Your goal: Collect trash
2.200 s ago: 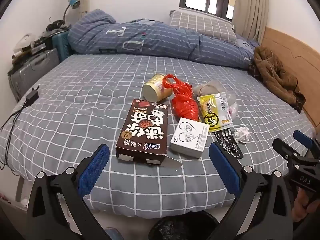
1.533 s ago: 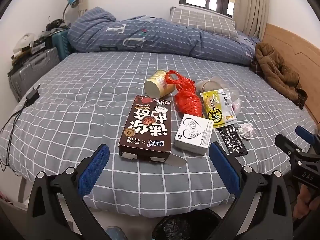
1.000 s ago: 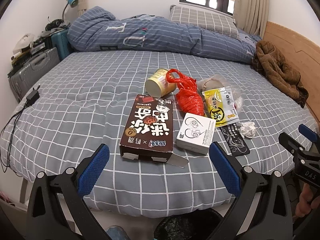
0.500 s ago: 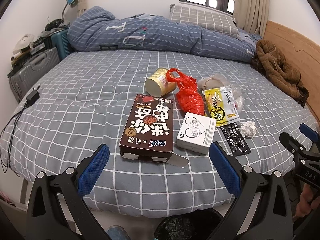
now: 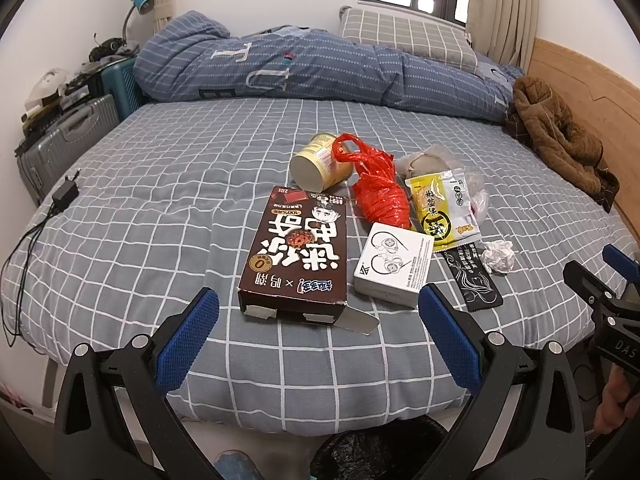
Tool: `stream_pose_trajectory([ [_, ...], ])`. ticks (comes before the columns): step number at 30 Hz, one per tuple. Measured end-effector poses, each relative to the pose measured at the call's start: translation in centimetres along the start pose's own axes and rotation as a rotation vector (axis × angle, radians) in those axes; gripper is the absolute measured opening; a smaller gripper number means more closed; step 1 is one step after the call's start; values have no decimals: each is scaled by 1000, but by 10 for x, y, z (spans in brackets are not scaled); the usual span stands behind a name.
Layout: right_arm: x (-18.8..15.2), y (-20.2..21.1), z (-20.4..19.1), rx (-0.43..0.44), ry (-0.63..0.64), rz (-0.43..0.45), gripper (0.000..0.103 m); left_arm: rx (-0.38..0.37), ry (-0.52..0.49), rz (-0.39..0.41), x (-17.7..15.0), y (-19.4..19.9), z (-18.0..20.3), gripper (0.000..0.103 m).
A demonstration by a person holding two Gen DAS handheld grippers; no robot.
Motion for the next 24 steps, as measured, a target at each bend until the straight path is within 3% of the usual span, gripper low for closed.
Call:
stream_pose_trajectory([
  [24,1,-2,0,0,2,1,96,7,-8,-18,-2,-5,-3,97],
])
Point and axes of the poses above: each gripper's, at about its wrist camera, not at the fingertips, and y roughly against the way its jaws point, z to its right, x to its top, the point moved 7 cm from there along -y, roughly the way its jaws point, and after that the axes turned 1 degree about -y, right-handed, at the moved point
